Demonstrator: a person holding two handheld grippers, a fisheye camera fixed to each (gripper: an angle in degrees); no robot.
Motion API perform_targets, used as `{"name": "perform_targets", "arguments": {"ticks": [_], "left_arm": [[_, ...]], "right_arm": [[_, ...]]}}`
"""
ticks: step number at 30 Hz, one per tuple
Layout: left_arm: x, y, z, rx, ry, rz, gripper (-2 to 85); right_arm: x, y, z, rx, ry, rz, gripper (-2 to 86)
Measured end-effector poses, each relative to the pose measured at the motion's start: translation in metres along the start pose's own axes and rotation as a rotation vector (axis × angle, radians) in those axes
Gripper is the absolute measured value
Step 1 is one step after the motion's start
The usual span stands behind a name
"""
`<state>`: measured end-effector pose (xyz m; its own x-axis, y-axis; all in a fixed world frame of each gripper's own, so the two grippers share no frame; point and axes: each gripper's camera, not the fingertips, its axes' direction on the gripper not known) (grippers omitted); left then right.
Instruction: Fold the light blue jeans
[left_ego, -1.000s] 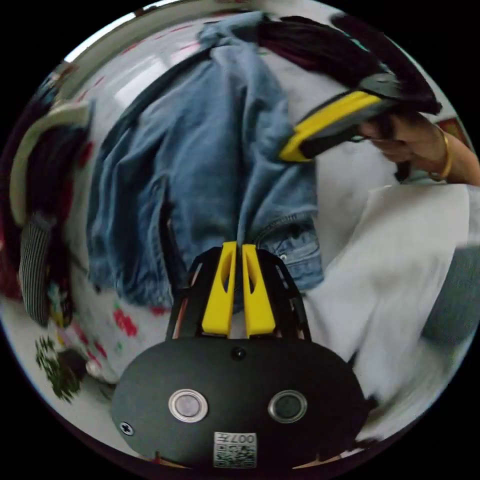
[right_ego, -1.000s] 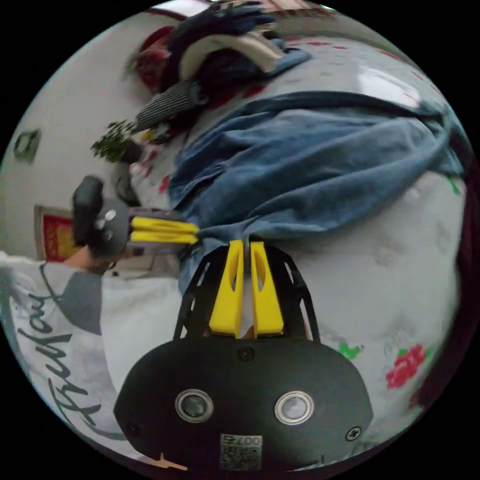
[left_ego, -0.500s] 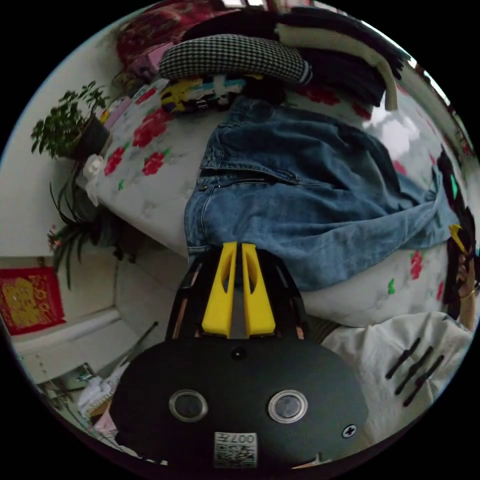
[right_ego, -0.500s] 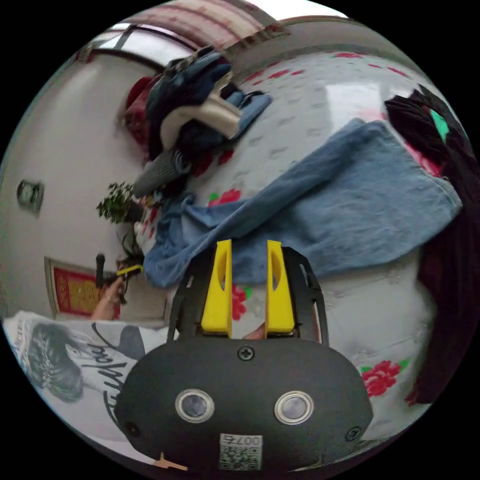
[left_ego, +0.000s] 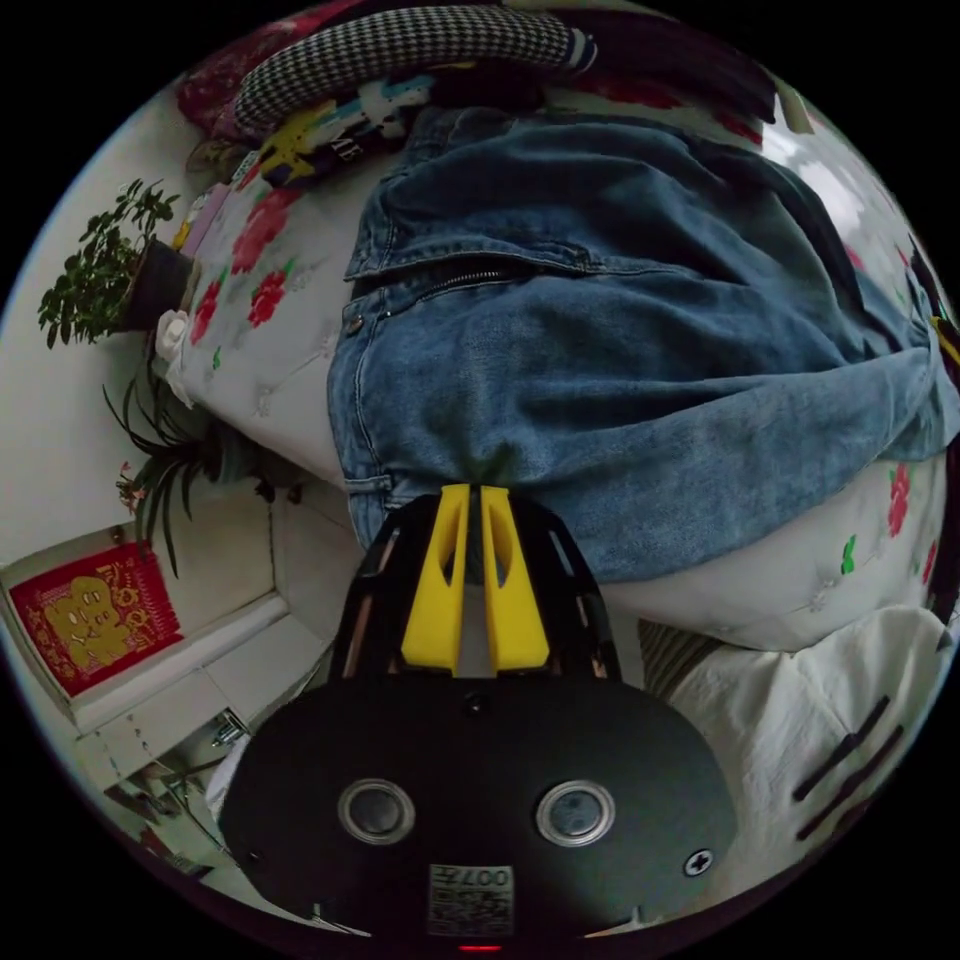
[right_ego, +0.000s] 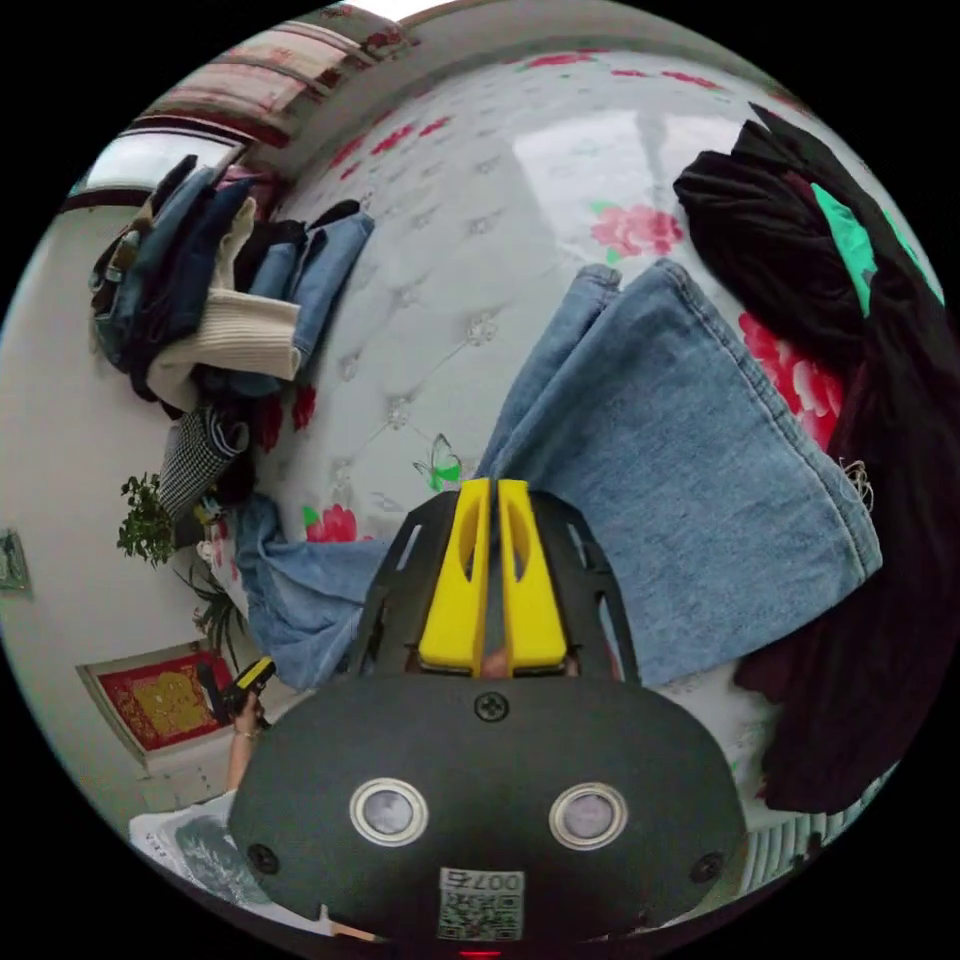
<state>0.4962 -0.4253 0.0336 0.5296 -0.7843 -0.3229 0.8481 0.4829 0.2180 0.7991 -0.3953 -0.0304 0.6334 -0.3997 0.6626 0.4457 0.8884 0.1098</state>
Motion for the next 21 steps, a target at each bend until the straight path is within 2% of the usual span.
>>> {"name": "perform_targets", "arguments": {"ticks": [5, 7, 9, 11, 16, 18, 21], "left_arm": [[-0.008, 0.002, -0.004, 0.021, 0.007, 0.005, -0.8], [-0.009, 0.002, -0.005, 0.023, -0.008, 0.031, -0.8], [-0.009, 0.002, -0.007, 0.022, -0.044, 0.117, -0.9], [-0.008, 0.003, -0.007, 0.013, -0.068, 0.188, -0.9], [-0.022, 0.014, -0.007, -0.036, -0.153, 0.226, -1.0], [-0.033, 0.028, -0.016, -0.014, -0.185, 0.197, -1.0], [-0.053, 0.044, -0.027, -0.031, -0.25, 0.096, -1.0]], "right_arm": [[-0.011, 0.05, -0.087, 0.194, -0.127, -0.208, 0.1], [-0.016, 0.117, -0.142, 0.337, -0.154, -0.319, 0.0], [-0.013, 0.178, -0.172, 0.395, -0.111, -0.354, 0.0], [0.002, 0.236, -0.179, 0.391, -0.051, -0.317, 0.1], [0.08, 0.351, -0.114, 0.129, 0.018, 0.055, 2.3], [0.085, 0.367, -0.114, 0.161, 0.104, 0.066, 4.7], [0.075, 0.361, -0.126, 0.196, 0.181, -0.037, 8.4]]}}
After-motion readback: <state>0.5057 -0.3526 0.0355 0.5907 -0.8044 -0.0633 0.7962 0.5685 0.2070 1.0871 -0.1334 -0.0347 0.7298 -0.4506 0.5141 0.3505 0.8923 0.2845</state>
